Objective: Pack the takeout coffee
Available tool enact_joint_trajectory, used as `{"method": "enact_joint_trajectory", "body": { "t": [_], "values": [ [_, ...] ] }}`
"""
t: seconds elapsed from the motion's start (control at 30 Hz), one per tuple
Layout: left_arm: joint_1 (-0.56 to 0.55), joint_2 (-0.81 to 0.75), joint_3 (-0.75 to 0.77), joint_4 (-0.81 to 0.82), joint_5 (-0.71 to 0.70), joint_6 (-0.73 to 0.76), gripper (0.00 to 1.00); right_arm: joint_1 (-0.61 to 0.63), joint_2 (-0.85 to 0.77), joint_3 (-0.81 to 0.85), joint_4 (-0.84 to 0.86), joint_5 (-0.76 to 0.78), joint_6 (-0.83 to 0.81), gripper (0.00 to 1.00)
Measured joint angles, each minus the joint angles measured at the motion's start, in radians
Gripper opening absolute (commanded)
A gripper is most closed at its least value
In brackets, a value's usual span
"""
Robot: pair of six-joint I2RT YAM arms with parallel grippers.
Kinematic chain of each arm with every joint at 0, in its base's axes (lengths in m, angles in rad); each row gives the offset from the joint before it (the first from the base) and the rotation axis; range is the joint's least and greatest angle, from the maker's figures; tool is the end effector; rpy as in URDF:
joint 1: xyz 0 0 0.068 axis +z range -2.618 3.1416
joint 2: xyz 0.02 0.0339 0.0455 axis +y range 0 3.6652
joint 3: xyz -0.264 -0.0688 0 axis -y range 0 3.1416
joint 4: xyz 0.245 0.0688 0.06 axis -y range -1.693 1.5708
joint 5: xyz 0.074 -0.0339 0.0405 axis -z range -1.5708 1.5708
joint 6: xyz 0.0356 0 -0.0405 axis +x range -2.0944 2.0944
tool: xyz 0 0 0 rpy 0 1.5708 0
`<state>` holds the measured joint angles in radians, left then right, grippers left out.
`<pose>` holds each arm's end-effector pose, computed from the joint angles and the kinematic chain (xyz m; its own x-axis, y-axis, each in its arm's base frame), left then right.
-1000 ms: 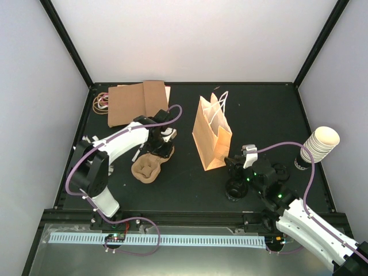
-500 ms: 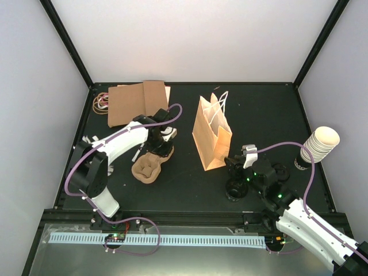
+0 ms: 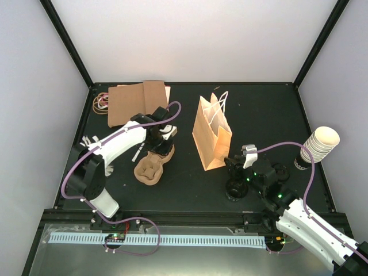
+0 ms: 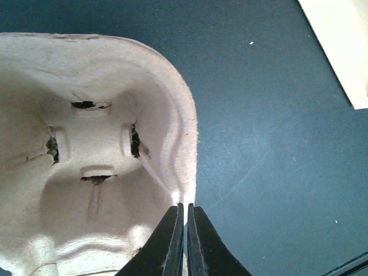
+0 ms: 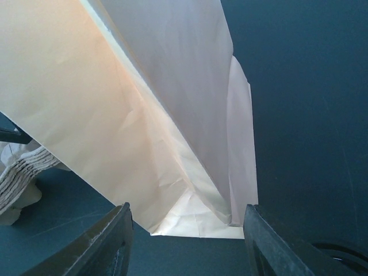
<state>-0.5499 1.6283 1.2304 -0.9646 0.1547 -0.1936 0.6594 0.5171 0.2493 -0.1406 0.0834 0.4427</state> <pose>0.2588 -0.1650 0.2306 -0.9231 0.3429 -0.1739 0.3729 0.9087 -0.1877 0.1149 0.0853 0.1936 -0.5193 0.1376 -0.8435 -0.3626 0.8582 0.3633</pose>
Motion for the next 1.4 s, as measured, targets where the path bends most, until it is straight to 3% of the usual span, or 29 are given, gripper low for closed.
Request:
{"method": "enact_joint_trajectory", "body": {
  "t": [0.67, 0.8, 0.83, 1.1, 1.17, 1.3, 1.4],
  "values": [
    [0.000, -0.058, 0.000, -0.009, 0.007, 0.001, 0.02, 0.002, 0.003, 0.001, -0.002, -0.080, -0.025, 0.54],
    [0.000, -0.058, 0.000, -0.008, 0.005, 0.007, 0.32, 0.003, 0.001, 0.001, -0.002, -0.093, -0.025, 0.54],
    [0.000, -0.058, 0.000, -0.008, 0.006, 0.016, 0.35, 0.003, 0.000, 0.001, -0.002, -0.094, -0.025, 0.54],
    [-0.004, -0.032, 0.000, -0.008, -0.006, 0.032, 0.42, 0.004, -0.035, 0.001, -0.001, -0.094, -0.025, 0.54],
    [-0.013, -0.013, 0.000, -0.008, -0.016, 0.045, 0.41, 0.004, -0.044, 0.000, 0.000, -0.094, -0.025, 0.54],
    [-0.036, 0.015, 0.000, -0.008, -0.031, 0.075, 0.27, 0.004, -0.045, -0.001, -0.001, -0.094, -0.025, 0.55],
    [-0.044, 0.029, 0.000, -0.008, -0.045, 0.085, 0.24, 0.004, -0.045, -0.006, 0.000, -0.094, -0.025, 0.55]
  ]
}}
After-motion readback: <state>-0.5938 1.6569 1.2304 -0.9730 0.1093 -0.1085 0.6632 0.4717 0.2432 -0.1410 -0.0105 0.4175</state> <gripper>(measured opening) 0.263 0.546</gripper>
